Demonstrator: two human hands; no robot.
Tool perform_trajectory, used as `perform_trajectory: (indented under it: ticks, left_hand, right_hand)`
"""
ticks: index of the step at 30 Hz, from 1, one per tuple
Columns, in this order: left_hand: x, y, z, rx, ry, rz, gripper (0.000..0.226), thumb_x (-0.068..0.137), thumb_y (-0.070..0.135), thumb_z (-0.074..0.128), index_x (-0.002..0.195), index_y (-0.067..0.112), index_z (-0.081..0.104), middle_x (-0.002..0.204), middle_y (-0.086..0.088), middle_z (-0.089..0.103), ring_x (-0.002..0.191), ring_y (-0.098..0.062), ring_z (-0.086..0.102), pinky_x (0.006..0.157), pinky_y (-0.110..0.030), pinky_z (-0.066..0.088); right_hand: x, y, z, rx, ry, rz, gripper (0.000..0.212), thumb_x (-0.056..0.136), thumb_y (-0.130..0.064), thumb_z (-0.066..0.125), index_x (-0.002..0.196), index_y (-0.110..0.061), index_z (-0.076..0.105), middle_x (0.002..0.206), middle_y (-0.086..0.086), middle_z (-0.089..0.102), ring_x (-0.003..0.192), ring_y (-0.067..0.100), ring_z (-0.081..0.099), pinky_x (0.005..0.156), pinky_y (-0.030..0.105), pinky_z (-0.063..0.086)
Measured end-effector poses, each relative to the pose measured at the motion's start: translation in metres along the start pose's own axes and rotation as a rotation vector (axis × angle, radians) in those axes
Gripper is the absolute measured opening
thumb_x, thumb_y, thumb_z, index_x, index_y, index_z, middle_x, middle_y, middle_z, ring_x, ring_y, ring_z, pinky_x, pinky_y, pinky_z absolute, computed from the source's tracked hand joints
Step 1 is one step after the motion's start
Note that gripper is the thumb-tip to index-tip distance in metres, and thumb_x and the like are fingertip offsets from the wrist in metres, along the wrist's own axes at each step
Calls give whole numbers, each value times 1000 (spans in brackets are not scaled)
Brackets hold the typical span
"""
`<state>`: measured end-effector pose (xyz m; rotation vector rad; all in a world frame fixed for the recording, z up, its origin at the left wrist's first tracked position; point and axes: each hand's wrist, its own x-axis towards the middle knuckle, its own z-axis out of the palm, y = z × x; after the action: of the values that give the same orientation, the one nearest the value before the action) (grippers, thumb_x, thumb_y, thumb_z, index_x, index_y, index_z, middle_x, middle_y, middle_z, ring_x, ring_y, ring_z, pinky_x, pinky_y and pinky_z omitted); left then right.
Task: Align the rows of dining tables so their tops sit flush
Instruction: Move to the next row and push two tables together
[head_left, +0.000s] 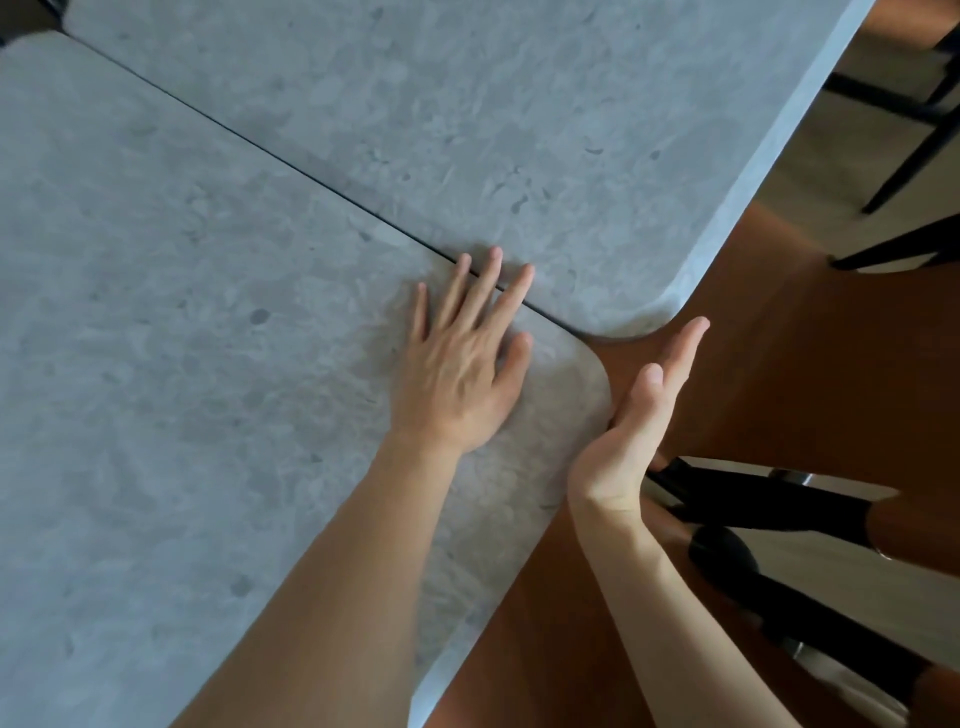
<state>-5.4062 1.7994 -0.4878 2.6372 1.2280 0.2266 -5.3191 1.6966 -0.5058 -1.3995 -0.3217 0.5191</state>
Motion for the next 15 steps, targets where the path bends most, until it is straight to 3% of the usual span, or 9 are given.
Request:
perform_trajectory:
  ticks: [6,9,13,15]
  left_hand:
    - [0,-1,0,-14,-1,-9,61,97,43,27,157,35,28,167,4,19,156,-19,11,124,-50,6]
    - [0,-1,0,-12,-12,-11,61,97,43,27,157,35,27,167,6,17,156,-17,9,124,-47,4]
    - [1,-3,-2,-30,-61,-31,59,99,42,27,158,38,21,168,9,10,156,-13,2,125,-45,-1]
    - [2,-4,-1,20,-95,-31,60,99,43,23,158,40,14,169,10,6,156,-14,-1,125,-47,0]
  right_hand:
    - [2,0,1,9,-3,48,78,94,-45,30,163,-19,6,171,-6,2,155,0,2,129,40,5]
    - [0,-5,3,-120,-9,46,79,94,-45,33,162,-16,5,171,-4,0,155,2,0,129,40,5]
    - [-8,-17,9,-549,-215,-338,71,99,-26,50,159,-4,18,168,4,2,158,15,1,127,41,0]
    - [-3,-24,14,-641,-331,-393,62,97,-16,56,154,-7,33,167,0,8,158,16,4,126,34,-4]
